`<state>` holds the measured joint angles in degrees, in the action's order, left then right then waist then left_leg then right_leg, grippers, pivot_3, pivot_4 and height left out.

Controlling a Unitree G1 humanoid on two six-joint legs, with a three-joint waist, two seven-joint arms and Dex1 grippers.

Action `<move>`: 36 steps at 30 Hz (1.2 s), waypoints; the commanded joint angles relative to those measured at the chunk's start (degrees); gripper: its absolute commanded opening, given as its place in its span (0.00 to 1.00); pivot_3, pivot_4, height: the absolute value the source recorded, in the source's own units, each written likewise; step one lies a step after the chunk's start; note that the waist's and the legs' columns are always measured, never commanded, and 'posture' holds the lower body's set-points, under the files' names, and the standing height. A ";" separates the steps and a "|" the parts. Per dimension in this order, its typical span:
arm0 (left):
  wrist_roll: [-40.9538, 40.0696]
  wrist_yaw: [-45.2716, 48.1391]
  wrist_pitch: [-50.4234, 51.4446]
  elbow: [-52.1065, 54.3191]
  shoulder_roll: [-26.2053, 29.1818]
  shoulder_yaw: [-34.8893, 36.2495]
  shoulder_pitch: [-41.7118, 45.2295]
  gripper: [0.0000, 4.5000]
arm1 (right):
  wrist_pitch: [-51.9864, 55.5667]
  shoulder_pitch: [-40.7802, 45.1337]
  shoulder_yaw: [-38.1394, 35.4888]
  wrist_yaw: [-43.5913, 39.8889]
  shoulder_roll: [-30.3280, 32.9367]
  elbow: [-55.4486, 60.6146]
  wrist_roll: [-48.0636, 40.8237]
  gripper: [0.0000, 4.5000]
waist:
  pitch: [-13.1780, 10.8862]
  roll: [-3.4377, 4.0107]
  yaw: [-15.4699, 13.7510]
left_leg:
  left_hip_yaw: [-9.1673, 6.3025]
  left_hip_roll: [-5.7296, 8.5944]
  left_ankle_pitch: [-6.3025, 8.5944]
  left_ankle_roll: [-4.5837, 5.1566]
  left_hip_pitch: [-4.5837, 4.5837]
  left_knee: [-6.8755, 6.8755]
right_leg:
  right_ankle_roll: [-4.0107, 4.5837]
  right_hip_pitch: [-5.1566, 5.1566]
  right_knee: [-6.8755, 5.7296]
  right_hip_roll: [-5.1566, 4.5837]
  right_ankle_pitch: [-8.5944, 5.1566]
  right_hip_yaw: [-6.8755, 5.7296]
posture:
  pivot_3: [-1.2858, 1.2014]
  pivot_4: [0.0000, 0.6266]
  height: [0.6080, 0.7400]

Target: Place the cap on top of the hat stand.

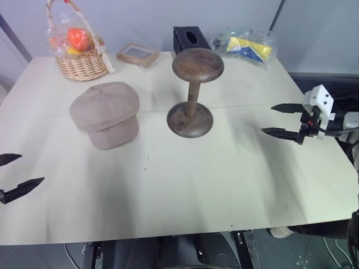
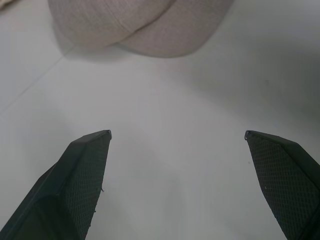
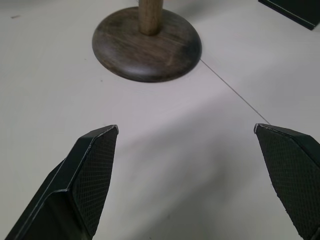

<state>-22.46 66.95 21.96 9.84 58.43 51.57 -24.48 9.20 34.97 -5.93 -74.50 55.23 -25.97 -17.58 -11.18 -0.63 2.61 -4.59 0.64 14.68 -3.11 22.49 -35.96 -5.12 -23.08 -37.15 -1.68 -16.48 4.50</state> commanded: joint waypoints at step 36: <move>67.42 -56.47 -19.64 3.15 -29.12 -54.70 25.98 1.00 | 43.99 -13.62 -22.07 18.47 9.47 59.44 -40.67 0.99 | 0.15 -0.13 -2.04 | -0.11 0.09 0.00 0.01 -0.04 -0.34 | -0.25 0.31 -0.15 0.04 0.17 -0.17 | 0.52 0.24 1.00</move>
<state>43.53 12.01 0.81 12.51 29.78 -2.98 0.75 51.96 19.94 -25.11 -57.71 63.59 31.45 -55.08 -11.03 -0.75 0.57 -4.70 0.73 14.68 -3.10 22.45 -36.32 -5.38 -22.76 -37.30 -1.63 -16.31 4.32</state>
